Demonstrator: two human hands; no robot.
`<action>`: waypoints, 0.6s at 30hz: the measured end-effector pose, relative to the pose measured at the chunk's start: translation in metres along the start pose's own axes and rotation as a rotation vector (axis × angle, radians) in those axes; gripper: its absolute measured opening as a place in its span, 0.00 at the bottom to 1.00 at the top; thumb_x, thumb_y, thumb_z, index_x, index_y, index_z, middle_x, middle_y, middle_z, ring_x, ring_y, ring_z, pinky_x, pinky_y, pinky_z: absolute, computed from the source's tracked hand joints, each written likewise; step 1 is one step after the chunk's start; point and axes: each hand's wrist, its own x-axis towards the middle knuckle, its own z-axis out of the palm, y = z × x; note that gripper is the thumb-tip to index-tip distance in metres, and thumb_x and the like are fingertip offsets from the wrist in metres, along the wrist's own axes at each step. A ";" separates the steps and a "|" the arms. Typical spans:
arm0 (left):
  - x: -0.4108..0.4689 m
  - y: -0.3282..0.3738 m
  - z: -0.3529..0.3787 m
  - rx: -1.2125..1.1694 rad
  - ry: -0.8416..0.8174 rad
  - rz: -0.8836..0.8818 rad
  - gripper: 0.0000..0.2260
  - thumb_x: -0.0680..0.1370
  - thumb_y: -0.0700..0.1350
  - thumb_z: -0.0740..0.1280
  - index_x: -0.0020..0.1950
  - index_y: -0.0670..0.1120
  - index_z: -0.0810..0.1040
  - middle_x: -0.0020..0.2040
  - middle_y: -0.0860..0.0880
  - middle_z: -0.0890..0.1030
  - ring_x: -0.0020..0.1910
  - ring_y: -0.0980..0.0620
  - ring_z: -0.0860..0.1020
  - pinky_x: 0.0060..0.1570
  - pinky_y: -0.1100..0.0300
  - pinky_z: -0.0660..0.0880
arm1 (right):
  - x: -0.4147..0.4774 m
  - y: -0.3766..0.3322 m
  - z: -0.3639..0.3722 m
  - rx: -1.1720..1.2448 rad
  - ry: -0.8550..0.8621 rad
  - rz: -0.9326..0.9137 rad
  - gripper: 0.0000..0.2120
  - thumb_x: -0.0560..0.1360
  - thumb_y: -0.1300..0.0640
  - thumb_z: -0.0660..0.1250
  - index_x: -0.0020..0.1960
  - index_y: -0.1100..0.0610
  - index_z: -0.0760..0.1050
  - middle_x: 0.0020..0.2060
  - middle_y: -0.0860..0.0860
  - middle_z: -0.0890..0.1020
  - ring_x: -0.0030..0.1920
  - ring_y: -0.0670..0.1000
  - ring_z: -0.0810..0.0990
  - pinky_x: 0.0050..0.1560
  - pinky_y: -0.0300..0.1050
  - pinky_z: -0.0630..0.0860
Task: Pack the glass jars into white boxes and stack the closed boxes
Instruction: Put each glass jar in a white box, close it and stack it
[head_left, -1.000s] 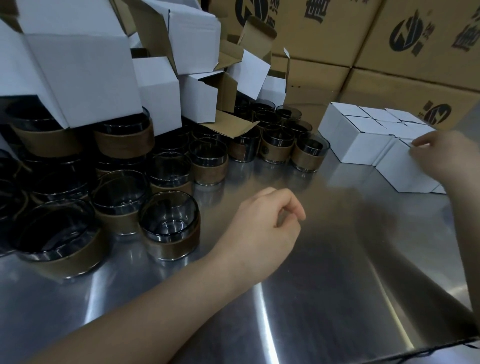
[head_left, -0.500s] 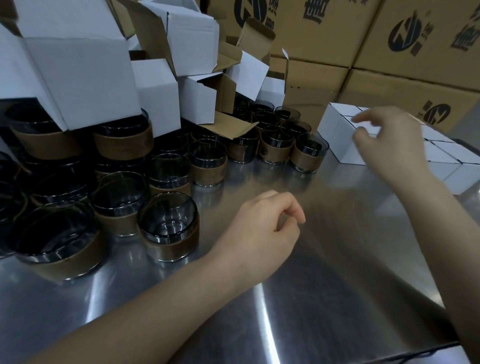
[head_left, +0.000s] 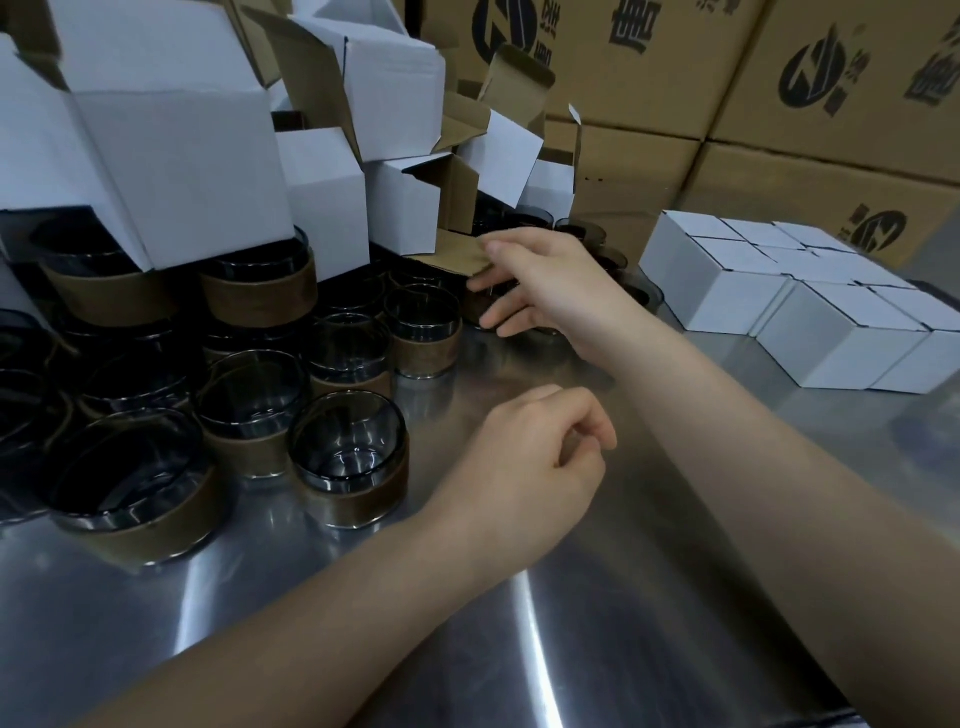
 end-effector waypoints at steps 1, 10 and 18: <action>0.000 0.000 0.000 0.006 -0.003 0.002 0.07 0.76 0.40 0.64 0.45 0.51 0.79 0.43 0.55 0.75 0.44 0.57 0.74 0.45 0.60 0.73 | 0.001 -0.001 0.001 0.045 0.019 0.021 0.13 0.82 0.55 0.59 0.64 0.56 0.74 0.48 0.55 0.84 0.34 0.53 0.83 0.38 0.46 0.82; 0.000 0.002 0.000 0.006 0.009 0.012 0.07 0.76 0.40 0.64 0.45 0.50 0.79 0.43 0.54 0.76 0.43 0.57 0.74 0.46 0.59 0.72 | -0.006 0.005 -0.013 -0.047 0.331 -0.196 0.08 0.78 0.53 0.62 0.44 0.48 0.79 0.37 0.48 0.85 0.32 0.51 0.83 0.31 0.40 0.77; -0.002 0.004 -0.001 -0.021 0.018 0.020 0.07 0.76 0.39 0.64 0.45 0.50 0.79 0.41 0.56 0.75 0.41 0.57 0.74 0.39 0.69 0.69 | -0.019 -0.004 -0.035 -0.015 0.615 -0.408 0.06 0.74 0.53 0.66 0.38 0.48 0.75 0.35 0.57 0.83 0.36 0.56 0.83 0.44 0.59 0.80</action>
